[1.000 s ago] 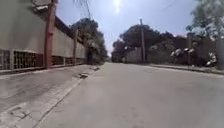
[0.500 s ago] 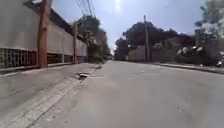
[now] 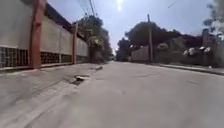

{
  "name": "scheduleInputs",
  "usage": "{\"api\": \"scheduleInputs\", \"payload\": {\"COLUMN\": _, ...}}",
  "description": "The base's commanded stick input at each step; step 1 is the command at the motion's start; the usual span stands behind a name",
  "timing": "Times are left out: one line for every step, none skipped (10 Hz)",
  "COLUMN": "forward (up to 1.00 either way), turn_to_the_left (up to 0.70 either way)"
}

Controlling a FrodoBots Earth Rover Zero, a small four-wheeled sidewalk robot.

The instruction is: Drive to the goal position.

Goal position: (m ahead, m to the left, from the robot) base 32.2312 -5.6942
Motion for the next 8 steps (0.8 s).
{"api": "scheduleInputs", "payload": {"forward": 1.00, "turn_to_the_left": -0.23}}
{"api": "scheduleInputs", "payload": {"forward": 1.00, "turn_to_the_left": -0.29}}
{"api": "scheduleInputs", "payload": {"forward": 1.00, "turn_to_the_left": -0.12}}
{"api": "scheduleInputs", "payload": {"forward": 1.00, "turn_to_the_left": 0.02}}
{"api": "scheduleInputs", "payload": {"forward": 1.00, "turn_to_the_left": 0.02}}
{"api": "scheduleInputs", "payload": {"forward": 1.00, "turn_to_the_left": 0.02}}
{"api": "scheduleInputs", "payload": {"forward": 1.00, "turn_to_the_left": 0.02}}
{"api": "scheduleInputs", "payload": {"forward": 1.00, "turn_to_the_left": 0.02}}
